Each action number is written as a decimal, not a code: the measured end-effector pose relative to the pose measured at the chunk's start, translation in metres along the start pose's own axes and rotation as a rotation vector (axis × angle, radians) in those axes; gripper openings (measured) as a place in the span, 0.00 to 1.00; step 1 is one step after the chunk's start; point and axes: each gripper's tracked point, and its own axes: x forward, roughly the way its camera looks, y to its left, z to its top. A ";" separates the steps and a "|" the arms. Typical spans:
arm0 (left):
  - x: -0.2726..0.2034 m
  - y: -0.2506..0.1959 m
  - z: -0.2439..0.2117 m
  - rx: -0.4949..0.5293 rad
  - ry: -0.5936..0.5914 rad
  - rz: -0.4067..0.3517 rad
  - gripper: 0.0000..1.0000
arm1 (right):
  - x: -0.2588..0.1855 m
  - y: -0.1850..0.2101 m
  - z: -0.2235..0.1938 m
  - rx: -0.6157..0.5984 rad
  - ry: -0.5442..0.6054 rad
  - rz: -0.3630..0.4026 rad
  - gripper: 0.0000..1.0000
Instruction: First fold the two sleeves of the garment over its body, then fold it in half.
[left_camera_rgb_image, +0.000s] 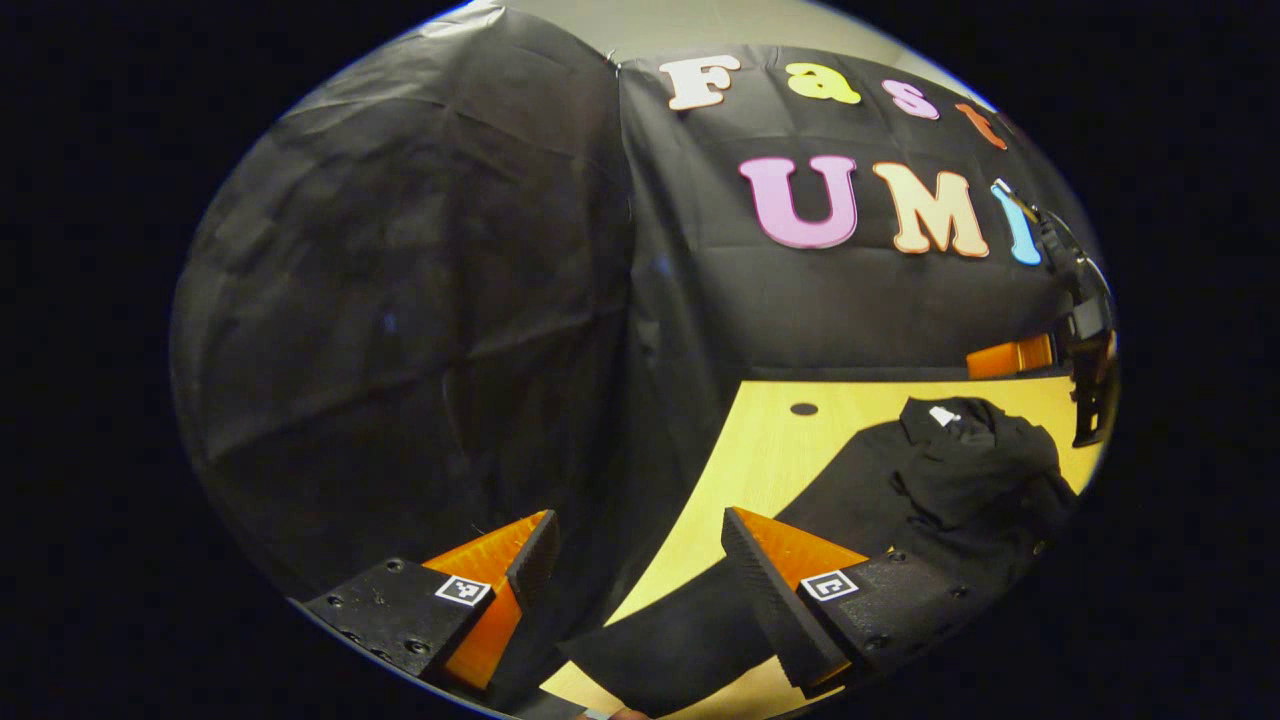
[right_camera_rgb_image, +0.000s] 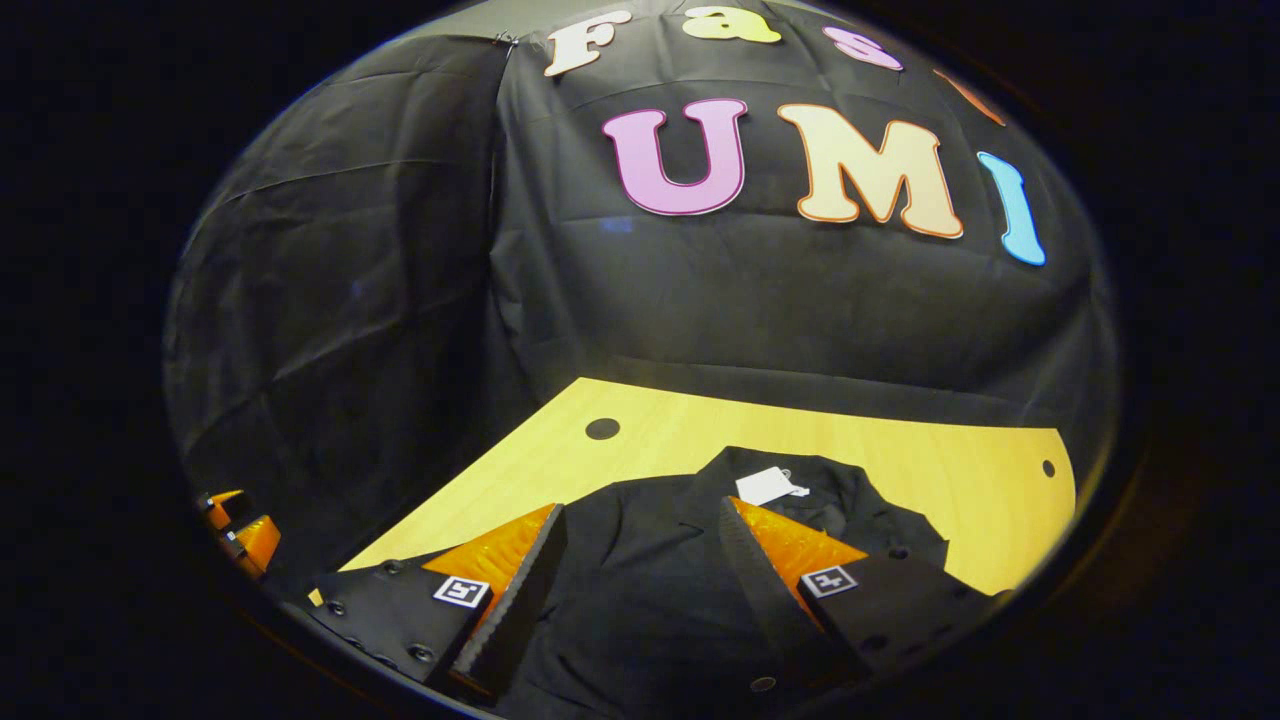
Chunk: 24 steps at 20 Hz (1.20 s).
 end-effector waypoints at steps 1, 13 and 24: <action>0.004 0.001 -0.012 -0.011 0.031 -0.003 0.95 | -0.002 -0.004 0.001 -0.003 -0.001 -0.011 0.93; 0.016 0.003 -0.132 -0.120 0.351 0.012 0.96 | -0.027 -0.032 -0.015 -0.051 0.022 -0.084 0.97; 0.011 -0.009 -0.158 -0.159 0.393 0.018 0.89 | -0.050 -0.051 -0.024 -0.047 0.026 -0.112 0.97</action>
